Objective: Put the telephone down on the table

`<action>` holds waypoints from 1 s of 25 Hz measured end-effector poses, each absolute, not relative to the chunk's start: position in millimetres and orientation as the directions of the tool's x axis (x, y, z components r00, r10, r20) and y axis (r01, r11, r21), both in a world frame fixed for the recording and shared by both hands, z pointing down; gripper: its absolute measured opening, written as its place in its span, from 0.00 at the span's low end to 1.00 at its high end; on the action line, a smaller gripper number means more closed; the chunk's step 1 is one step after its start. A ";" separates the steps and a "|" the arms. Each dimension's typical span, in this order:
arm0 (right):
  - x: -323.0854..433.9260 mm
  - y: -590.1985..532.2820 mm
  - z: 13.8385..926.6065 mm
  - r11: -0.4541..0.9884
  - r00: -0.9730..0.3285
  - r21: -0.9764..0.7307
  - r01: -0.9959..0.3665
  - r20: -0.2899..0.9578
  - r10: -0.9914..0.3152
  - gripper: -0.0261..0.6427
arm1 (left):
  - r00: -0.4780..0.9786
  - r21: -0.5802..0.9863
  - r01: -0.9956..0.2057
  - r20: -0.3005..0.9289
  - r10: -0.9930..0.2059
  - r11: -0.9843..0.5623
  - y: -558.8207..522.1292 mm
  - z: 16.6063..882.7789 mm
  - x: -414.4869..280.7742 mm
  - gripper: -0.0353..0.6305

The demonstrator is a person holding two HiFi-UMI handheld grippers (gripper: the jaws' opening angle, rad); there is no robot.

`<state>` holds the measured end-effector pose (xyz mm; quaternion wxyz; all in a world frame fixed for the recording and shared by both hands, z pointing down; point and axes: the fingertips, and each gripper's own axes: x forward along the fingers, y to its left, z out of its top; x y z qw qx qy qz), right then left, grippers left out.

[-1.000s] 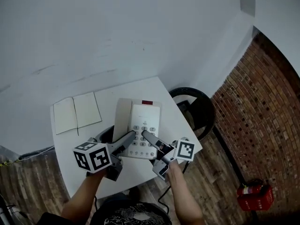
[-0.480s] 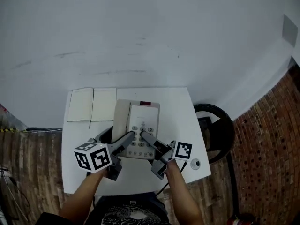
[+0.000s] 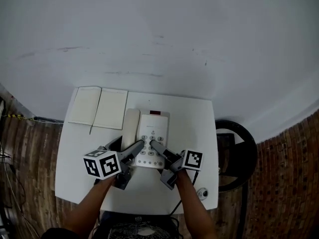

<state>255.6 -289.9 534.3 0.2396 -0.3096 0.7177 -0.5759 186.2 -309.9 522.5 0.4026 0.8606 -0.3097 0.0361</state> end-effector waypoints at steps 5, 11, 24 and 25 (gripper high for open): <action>266.8 -307.0 564.8 0.111 -0.724 -0.980 -0.167 0.045 -0.688 0.32 | 0.778 0.680 -0.594 0.350 -0.521 -0.429 -324.6 553.6 197.1 0.64; 272.8 -326.2 594.3 0.073 -0.746 -0.982 -0.174 0.083 -0.660 0.32 | 0.749 0.674 -0.631 0.402 -0.526 -0.384 -342.4 584.9 203.7 0.64; 267.4 -340.8 609.9 0.040 -0.750 -0.971 -0.235 0.155 -0.643 0.31 | 0.717 0.625 -0.675 0.433 -0.546 -0.392 -358.7 608.9 202.4 0.63; 267.3 -340.7 610.3 0.032 -0.745 -0.969 -0.245 0.167 -0.645 0.31 | 0.715 0.619 -0.679 0.439 -0.544 -0.394 -358.7 610.0 202.7 0.63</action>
